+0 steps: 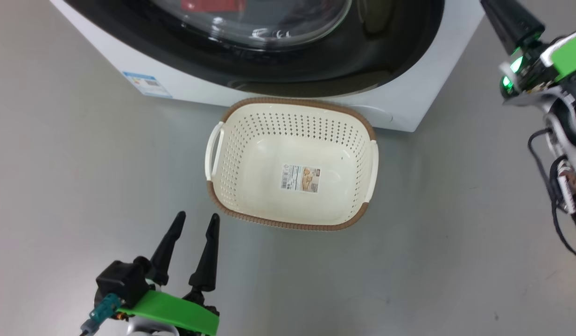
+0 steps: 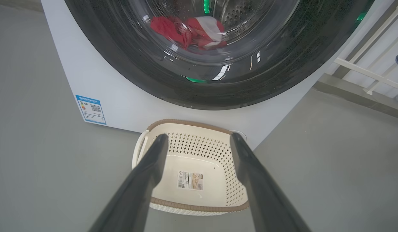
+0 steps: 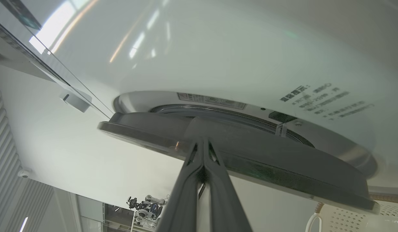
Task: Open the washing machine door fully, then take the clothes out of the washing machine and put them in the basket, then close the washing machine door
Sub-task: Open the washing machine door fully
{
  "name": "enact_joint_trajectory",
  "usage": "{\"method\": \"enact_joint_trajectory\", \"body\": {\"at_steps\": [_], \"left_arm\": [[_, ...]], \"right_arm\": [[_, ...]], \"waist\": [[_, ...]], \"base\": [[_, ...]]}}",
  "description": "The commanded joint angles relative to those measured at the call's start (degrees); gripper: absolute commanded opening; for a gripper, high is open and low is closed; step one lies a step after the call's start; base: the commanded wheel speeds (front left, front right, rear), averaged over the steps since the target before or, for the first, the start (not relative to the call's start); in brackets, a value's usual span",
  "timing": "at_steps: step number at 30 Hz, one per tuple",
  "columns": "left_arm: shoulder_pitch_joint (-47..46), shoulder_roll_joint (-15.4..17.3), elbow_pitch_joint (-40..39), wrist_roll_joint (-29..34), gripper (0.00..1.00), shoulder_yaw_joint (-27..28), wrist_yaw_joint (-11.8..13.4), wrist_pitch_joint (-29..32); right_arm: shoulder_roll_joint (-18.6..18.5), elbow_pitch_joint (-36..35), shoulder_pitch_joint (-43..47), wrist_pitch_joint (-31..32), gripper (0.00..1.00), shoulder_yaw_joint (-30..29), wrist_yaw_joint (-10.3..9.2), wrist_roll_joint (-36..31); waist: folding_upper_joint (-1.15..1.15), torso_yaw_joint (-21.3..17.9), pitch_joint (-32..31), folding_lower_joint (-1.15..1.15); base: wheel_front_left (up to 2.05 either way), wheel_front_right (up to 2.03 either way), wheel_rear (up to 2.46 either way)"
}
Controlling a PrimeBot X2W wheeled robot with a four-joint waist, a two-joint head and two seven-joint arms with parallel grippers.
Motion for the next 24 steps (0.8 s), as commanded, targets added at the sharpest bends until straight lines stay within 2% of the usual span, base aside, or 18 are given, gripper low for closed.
{"method": "enact_joint_trajectory", "body": {"at_steps": [1,9,24], "left_arm": [[-1.35,0.69,-0.87,-0.62,1.0,1.14,-0.31,-0.7],[-2.73,0.69,-0.86,-2.07,1.0,-0.51,-0.31,-0.7],[-4.35,0.69,-0.35,-3.43,1.0,-1.63,-0.31,-0.7]], "right_arm": [[-0.13,-0.5,-2.32,2.75,0.0,-0.71,0.44,0.91],[-0.08,2.81,-6.4,9.44,0.0,-1.94,0.44,0.43],[1.93,5.29,-9.31,13.05,0.0,-2.9,0.44,-3.85]], "waist": [[0.0,1.36,1.82,0.0],[0.0,2.56,3.96,0.0],[0.0,3.59,5.24,0.0]], "base": [[0.0,0.0,0.0],[0.0,0.0,0.0],[0.0,0.0,0.0]]}}
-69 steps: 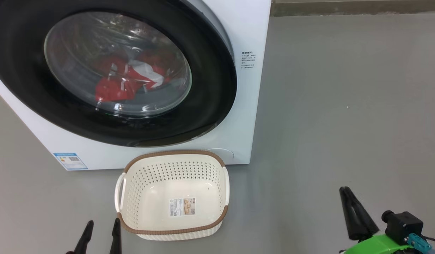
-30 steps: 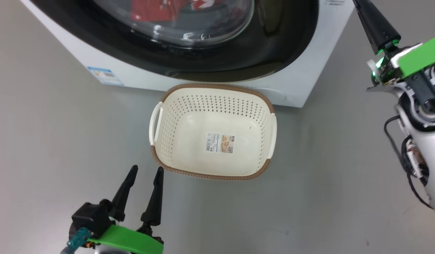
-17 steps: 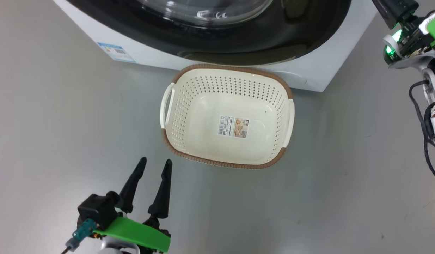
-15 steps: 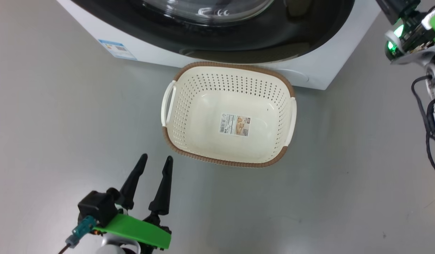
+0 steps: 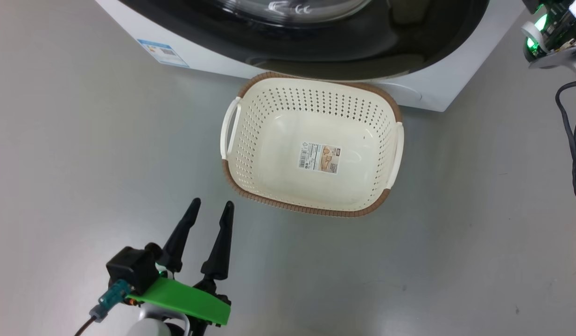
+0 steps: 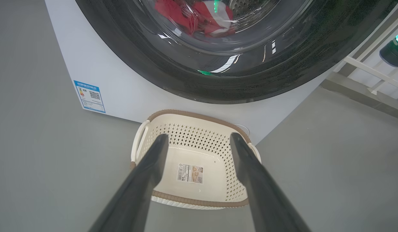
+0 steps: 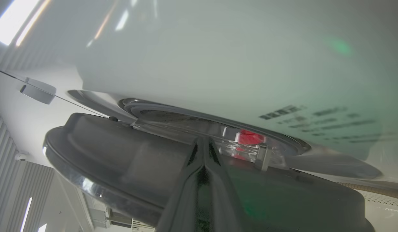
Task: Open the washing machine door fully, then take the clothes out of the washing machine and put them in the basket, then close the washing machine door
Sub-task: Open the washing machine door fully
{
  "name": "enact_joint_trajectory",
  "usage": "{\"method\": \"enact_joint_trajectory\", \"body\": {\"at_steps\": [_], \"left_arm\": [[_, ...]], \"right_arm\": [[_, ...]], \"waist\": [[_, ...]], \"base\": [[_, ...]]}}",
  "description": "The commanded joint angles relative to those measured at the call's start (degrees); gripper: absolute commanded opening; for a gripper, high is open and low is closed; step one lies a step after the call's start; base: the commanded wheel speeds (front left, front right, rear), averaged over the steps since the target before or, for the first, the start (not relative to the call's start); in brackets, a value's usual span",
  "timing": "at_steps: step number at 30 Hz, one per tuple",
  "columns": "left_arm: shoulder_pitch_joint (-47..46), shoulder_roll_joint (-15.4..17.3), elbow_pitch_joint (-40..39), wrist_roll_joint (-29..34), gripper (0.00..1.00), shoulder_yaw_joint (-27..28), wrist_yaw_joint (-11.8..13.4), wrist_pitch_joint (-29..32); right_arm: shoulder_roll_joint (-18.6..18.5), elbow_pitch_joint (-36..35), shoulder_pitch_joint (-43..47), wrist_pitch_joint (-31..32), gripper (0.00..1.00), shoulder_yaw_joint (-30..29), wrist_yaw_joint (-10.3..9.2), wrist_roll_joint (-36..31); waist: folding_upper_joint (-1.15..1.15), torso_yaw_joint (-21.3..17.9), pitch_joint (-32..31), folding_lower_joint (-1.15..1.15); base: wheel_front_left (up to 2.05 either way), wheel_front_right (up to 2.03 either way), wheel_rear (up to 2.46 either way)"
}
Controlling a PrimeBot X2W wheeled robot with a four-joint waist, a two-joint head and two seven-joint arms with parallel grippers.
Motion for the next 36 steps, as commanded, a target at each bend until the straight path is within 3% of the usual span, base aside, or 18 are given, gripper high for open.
{"method": "enact_joint_trajectory", "body": {"at_steps": [1,36], "left_arm": [[-0.94,0.91,-0.81,-0.12,1.0,1.89,-0.31,-0.7],[5.55,0.91,0.02,3.75,1.0,4.8,-0.31,-0.7]], "right_arm": [[1.61,-1.69,0.29,1.28,0.0,1.17,0.46,-0.78],[10.52,-9.08,18.27,12.61,0.0,7.14,0.46,-3.3]], "waist": [[0.0,-0.15,-0.55,0.0],[0.0,-4.01,-14.08,0.0]], "base": [[0.0,0.0,0.0],[0.0,0.0,0.0]]}}
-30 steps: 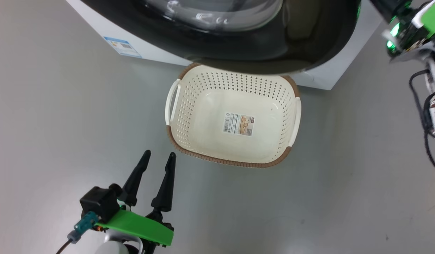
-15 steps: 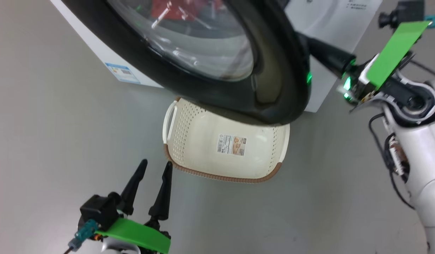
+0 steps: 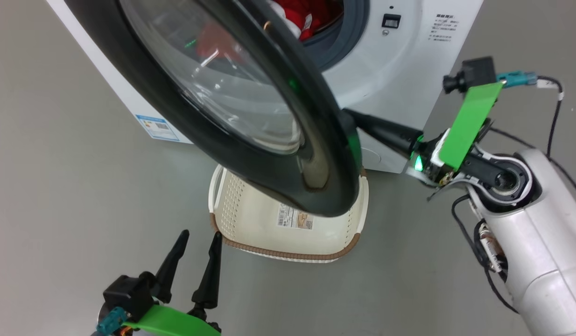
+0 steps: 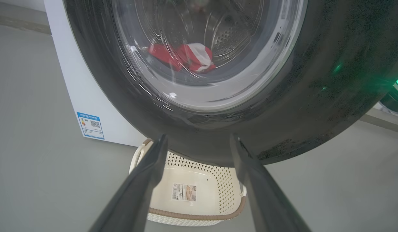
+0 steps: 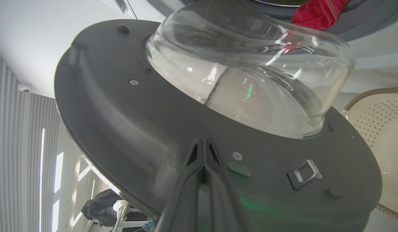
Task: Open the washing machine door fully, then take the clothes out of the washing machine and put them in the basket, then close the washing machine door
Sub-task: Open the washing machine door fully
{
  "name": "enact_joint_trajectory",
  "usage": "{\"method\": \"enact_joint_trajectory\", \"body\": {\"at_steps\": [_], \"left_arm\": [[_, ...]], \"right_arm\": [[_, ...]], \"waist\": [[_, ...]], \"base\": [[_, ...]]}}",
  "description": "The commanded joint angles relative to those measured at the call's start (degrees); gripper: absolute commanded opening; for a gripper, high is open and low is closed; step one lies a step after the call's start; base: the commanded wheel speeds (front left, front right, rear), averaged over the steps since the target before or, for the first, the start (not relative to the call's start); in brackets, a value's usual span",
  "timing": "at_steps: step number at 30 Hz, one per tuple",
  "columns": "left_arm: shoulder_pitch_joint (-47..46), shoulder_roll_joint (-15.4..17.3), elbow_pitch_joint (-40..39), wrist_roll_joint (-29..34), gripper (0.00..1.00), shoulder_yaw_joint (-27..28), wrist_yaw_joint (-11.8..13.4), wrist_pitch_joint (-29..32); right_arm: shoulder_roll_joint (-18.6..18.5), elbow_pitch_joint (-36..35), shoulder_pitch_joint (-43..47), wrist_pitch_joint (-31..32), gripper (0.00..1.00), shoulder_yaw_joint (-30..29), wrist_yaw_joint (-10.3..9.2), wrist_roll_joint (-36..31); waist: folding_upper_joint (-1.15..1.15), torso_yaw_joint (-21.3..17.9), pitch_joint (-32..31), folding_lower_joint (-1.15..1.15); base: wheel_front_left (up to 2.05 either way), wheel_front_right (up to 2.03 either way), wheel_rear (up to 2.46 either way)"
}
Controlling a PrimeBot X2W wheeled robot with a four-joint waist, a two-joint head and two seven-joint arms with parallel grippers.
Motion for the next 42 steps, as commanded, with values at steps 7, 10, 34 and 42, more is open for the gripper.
{"method": "enact_joint_trajectory", "body": {"at_steps": [7,10,34,42], "left_arm": [[0.94,0.85,-1.45,0.61,1.0,2.31,-0.31,-0.7],[0.95,0.85,-1.61,0.53,1.0,2.3,-0.31,-0.7],[1.48,0.85,-1.9,0.17,1.0,3.8,-0.31,-0.7],[2.33,0.85,-1.76,1.06,1.0,4.75,-0.31,-0.7]], "right_arm": [[2.95,-4.14,2.69,2.21,0.0,2.31,0.45,-0.22],[3.39,-4.91,3.3,2.69,0.0,2.69,0.45,-0.35],[0.6,-0.28,6.2,-13.57,1.0,5.43,0.45,-10.86],[-1.6,1.66,11.61,-21.49,1.0,5.71,0.45,-9.26]], "waist": [[0.0,-0.44,-0.93,0.0],[0.0,-0.39,-0.9,0.0],[0.0,-2.4,-1.86,0.0],[0.0,-3.73,-2.98,0.0]], "base": [[0.0,0.0,0.0],[0.0,0.0,0.0],[0.0,0.0,0.0],[0.0,0.0,0.0]]}}
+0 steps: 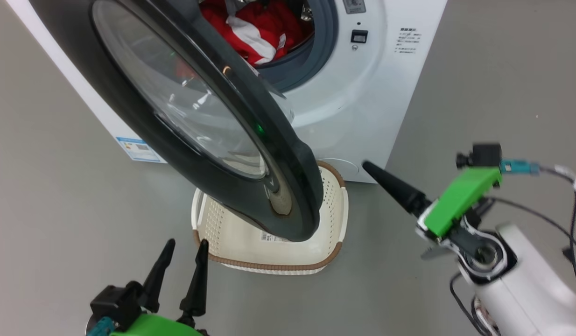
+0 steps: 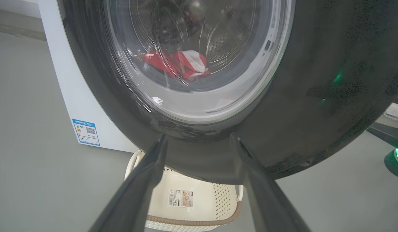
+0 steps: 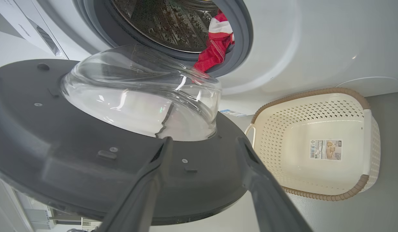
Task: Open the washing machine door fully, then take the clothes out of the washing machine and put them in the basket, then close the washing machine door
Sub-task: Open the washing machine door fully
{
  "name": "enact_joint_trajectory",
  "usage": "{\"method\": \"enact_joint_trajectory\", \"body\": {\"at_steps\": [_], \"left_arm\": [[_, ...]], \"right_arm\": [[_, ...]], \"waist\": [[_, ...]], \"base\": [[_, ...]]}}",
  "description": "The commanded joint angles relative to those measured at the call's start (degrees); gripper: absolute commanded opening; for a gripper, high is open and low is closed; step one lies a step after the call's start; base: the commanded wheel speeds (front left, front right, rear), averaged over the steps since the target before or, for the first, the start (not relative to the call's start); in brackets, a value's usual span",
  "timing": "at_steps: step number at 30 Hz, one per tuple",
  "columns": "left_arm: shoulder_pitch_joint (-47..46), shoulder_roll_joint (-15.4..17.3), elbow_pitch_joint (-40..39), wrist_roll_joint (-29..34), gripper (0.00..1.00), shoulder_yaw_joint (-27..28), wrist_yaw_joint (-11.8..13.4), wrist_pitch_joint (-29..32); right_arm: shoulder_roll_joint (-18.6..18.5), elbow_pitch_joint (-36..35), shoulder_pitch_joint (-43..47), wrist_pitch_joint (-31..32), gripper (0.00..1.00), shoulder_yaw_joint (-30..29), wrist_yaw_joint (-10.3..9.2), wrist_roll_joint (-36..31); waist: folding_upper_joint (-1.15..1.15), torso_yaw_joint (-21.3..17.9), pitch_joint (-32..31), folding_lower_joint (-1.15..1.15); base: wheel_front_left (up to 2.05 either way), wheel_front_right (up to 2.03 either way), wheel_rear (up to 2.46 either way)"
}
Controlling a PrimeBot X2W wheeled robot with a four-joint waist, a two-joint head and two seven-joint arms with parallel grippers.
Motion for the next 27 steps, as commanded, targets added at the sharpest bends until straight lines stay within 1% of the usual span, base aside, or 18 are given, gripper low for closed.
{"method": "enact_joint_trajectory", "body": {"at_steps": [1,5,8,16,19,22,27], "left_arm": [[0.74,0.81,-1.29,0.63,1.0,2.15,-0.31,-0.7],[1.26,0.81,-1.26,0.81,1.0,2.52,-0.31,-0.7],[1.48,0.81,-1.19,0.87,1.0,2.85,-0.31,-0.7],[2.57,0.81,-0.89,0.98,1.0,3.14,-0.31,-0.7],[2.93,0.81,-0.79,1.01,1.0,3.22,-0.31,-0.7],[3.12,0.81,-0.81,0.99,1.0,3.38,-0.31,-0.7],[2.99,0.81,-0.55,1.05,1.0,3.26,-0.31,-0.7]], "right_arm": [[-0.3,-1.13,1.68,-1.24,1.0,0.85,0.45,0.59],[-1.39,-0.78,6.08,-4.81,1.0,0.67,0.45,1.57],[-2.51,-0.62,9.18,-7.56,1.0,1.23,0.45,1.05],[-4.09,0.74,15.91,-15.81,1.0,2.7,0.45,0.16],[-4.81,1.74,17.39,-20.39,1.0,3.42,0.45,-1.44],[-6.12,3.6,17.86,-25.1,1.0,6.13,0.45,-5.37],[-7.23,5.78,17.83,-30.37,1.0,8.88,0.45,-6.76]], "waist": [[0.0,-0.46,-0.34,0.0],[0.0,-1.08,-0.6,0.0],[0.0,-1.56,-0.67,0.0],[0.0,-2.58,-1.46,0.0],[0.0,-2.93,-1.66,0.0],[0.0,-3.27,-1.63,0.0],[0.0,-3.52,-1.58,0.0]], "base": [[0.0,0.0,0.0],[0.0,0.0,0.0],[0.0,0.0,0.0],[0.0,0.0,0.0],[0.0,0.0,0.0],[0.0,0.0,0.0],[0.0,0.0,0.0]]}}
